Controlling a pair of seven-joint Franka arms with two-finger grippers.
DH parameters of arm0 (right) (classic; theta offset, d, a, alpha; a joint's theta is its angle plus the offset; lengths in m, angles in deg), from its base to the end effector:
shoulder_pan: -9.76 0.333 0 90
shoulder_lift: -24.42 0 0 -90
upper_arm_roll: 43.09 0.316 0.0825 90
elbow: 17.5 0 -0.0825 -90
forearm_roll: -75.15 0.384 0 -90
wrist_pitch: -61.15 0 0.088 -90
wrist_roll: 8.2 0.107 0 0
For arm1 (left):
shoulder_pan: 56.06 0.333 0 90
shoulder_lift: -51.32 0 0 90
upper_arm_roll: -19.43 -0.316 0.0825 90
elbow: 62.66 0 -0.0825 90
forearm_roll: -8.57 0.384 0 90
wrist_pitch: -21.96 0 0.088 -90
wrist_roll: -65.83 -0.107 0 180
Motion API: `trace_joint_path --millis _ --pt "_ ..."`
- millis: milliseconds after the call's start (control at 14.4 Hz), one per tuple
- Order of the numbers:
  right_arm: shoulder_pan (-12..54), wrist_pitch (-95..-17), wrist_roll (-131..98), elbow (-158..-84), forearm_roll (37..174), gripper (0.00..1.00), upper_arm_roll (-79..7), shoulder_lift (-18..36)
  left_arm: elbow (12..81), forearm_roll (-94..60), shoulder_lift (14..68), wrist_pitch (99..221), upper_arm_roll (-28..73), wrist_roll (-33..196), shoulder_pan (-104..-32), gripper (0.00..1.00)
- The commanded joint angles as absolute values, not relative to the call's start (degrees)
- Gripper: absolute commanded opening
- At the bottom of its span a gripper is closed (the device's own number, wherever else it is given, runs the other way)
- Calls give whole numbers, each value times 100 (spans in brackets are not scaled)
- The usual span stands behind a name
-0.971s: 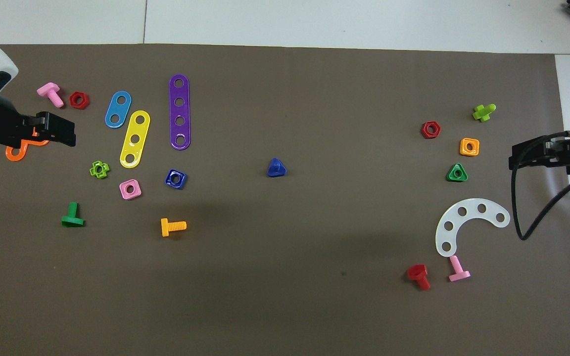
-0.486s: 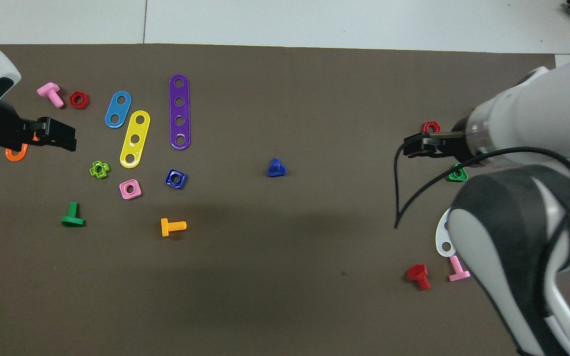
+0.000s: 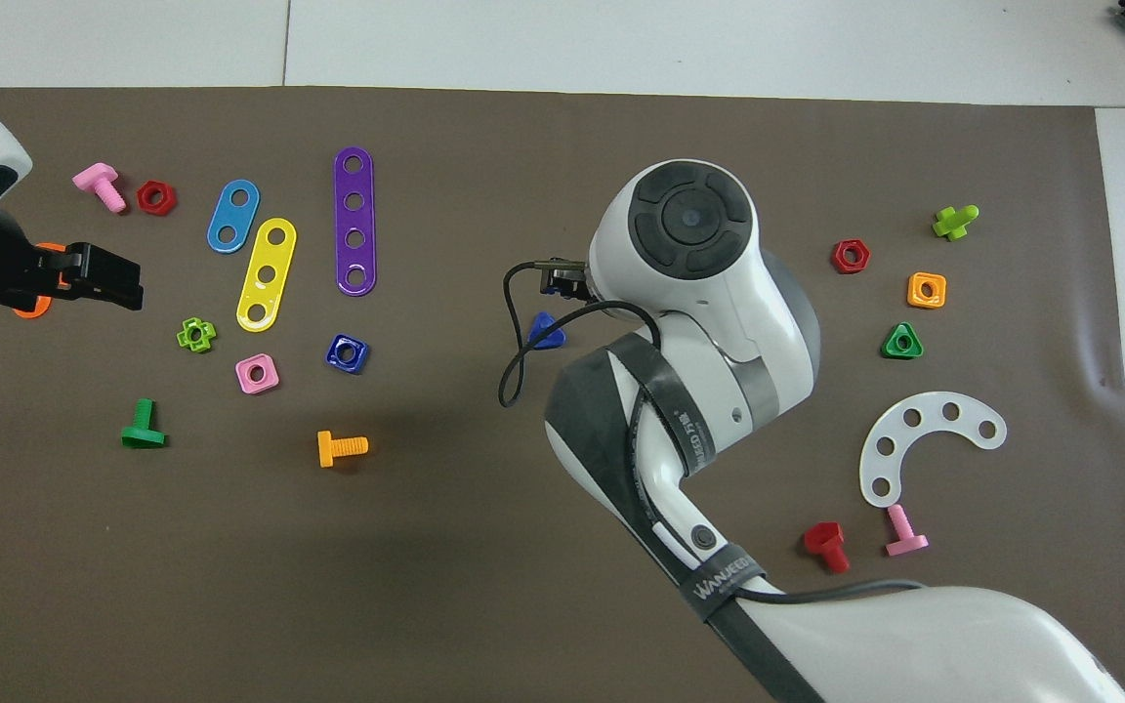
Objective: Unscrew and place screws in storage area
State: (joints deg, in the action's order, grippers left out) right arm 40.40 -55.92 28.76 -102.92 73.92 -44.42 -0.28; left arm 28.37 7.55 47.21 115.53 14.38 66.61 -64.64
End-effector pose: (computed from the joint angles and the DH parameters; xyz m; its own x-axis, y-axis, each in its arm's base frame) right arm 0.6065 0.3420 0.4355 0.9857 -0.1239 0.1146 -0.1190 -0.9917 -0.0488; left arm 0.5784 -0.0392 0.5808 0.9985 -0.0469 -0.0273 -0.0466 -0.9989 0.0111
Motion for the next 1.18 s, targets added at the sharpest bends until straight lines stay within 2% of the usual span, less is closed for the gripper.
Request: trace_joint_path --millis 0,69,278,416,555,624,902,1110 --pt "4393 -5802 3230 -9541 7304 100 -4476 -1026 3051 848 4921 11565 1424 6618 -6450 100" --pt "4447 -5811 3267 -9442 7182 100 -4468 -1195 3051 848 4921 11565 1424 6618 -6450 100" --pt "4526 -6170 3258 -9606 7049 98 -4459 -1259 3051 848 4921 11565 1424 6618 -6450 100" --pt "4571 -6540 3241 -9827 7049 80 -4450 -1267 3051 848 4921 11565 1424 6618 -6450 100" --pt "4562 -6550 3223 -9932 7049 57 -4450 -1259 3051 848 4921 11565 1424 6618 -6450 100" --pt "4562 -6593 3179 -10081 7049 52 -4450 -1250 3051 848 4921 11565 1424 6618 -6450 100" --pt "4579 -6542 3118 -10241 7058 50 -4450 -1197 3051 848 4921 11565 1424 6618 -6450 100" --pt "4579 -6489 3118 -10206 7058 45 -4441 -1188 3051 848 4921 11565 1424 6618 -6450 100"
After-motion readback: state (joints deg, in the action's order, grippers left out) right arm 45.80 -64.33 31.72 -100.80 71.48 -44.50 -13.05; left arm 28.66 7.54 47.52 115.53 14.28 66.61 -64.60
